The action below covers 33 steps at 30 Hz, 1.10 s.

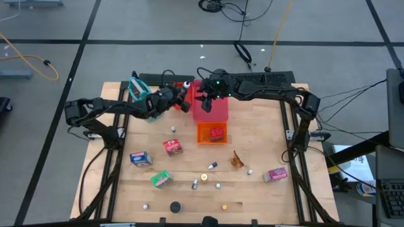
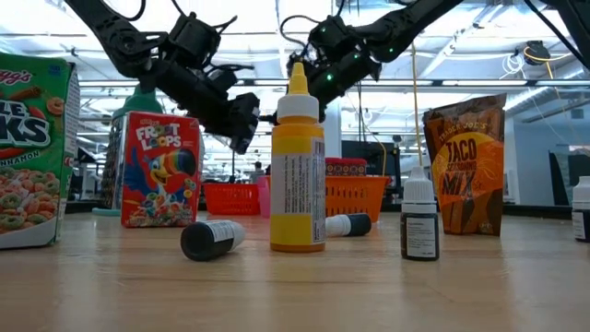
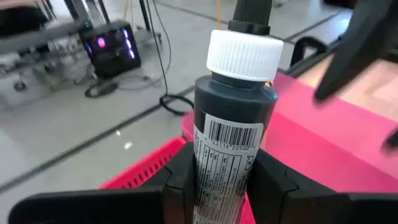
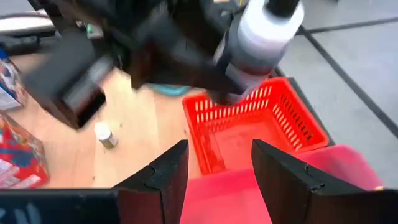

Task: Pick & Place Kitchen Items
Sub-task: Put the black food coloring bottle into the red bin

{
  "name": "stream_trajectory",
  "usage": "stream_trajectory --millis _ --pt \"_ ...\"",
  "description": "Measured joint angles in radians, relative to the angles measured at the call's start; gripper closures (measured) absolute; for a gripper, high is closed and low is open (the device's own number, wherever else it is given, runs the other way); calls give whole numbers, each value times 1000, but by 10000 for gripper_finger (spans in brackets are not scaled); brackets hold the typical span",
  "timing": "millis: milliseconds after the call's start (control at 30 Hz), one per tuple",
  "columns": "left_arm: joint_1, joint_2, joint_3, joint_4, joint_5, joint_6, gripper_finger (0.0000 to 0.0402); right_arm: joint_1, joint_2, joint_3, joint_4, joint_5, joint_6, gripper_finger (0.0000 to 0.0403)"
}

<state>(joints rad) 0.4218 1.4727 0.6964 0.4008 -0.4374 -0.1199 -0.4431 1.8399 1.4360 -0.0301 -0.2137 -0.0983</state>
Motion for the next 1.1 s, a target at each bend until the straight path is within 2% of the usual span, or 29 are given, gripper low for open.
stream_trajectory --millis 100,433,667,767,933,1000,1100 --pt "33 0 0 -6 43 -47 303 -3 -3 4 -8 2 3 234" --pt "73 3 0 -21 79 -76 302 48 0 2 -20 1 10 234" --pt "118 84 1 41 183 -64 301 106 -25 2 -83 1 -8 234" --pt "129 128 1 86 188 -69 291 123 -65 -14 -138 3 -8 234" --pt "135 190 1 183 200 -79 280 149 -127 -68 -147 2 -8 234" --pt "135 207 1 195 202 -87 279 162 -137 -81 -90 5 -11 234" --pt "136 237 1 221 201 -95 278 169 -204 -125 -126 4 -12 234"
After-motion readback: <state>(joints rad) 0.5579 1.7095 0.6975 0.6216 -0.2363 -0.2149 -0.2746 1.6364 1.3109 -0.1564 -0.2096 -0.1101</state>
